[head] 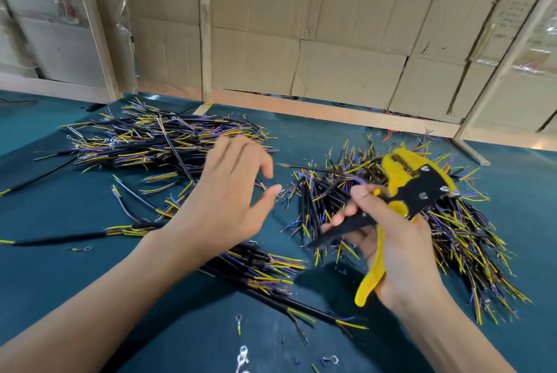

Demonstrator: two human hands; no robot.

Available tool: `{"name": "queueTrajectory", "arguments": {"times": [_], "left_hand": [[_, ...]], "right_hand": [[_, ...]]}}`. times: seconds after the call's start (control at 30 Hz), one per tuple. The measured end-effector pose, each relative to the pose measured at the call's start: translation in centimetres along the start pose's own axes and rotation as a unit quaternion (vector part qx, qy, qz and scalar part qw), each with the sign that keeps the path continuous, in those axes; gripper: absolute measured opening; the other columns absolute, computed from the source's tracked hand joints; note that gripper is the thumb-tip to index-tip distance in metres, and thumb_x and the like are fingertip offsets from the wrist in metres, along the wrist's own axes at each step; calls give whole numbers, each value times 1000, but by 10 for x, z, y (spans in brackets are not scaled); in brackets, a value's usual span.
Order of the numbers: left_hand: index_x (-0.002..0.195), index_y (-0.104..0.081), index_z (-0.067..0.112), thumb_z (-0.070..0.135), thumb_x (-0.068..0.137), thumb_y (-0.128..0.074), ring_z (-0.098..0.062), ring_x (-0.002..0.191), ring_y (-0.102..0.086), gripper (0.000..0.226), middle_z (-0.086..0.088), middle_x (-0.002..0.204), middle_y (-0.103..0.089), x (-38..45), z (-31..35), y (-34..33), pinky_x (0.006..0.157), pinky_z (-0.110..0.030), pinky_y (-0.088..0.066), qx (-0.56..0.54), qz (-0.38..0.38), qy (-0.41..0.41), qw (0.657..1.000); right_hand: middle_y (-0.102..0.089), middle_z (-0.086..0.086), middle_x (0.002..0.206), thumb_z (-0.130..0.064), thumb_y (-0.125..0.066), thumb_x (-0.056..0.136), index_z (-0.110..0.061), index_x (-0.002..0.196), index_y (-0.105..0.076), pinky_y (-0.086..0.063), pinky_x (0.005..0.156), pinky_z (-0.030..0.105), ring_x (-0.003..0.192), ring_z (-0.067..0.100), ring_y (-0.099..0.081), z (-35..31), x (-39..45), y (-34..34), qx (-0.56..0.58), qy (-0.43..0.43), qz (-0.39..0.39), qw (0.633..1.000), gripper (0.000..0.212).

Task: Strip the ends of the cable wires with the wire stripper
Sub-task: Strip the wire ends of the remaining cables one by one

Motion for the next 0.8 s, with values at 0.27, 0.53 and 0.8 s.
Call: {"name": "queueTrajectory", "arguments": {"times": [0.27, 0.53, 0.8], "left_hand": [[95, -65, 32, 42, 97, -57, -1, 96, -44, 13, 16, 91, -54, -29, -8, -48, 91, -18, -32, -39, -442, 0, 896], [98, -42, 33, 28, 106, -36, -12, 97, -38, 11, 15, 96, -43, -33, -2, -53, 99, -37, -30, 18, -420, -1, 907], [103, -58, 12, 17, 101, -49, 0, 89, -42, 10, 9, 96, -50, -1, 23, -8, 85, -14, -34, -134, -88, -25, 987]], "right_hand": [[-69, 11, 74, -8, -68, 90, -17, 120, -61, -63, 65, 52, 53, 28, -62, 5, 16, 26, 26, -73, 80, 994, 32], [-50, 14, 61, -8, -70, 87, -2, 77, -65, -57, 62, 48, 59, 36, -54, 6, 6, 7, 4, -14, 13, 1000, 12], [-61, 12, 65, -7, -71, 89, -10, 81, -69, -53, 66, 42, 58, 29, -59, -9, -6, 1, -61, 118, 6, 991, 9]]}}
Point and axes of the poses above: each hand's wrist, its own x-axis towards the middle knuckle, its own y-axis out of the back of the hand, z = x × y, the point moved 6 cm from there along x, towards the middle knuckle
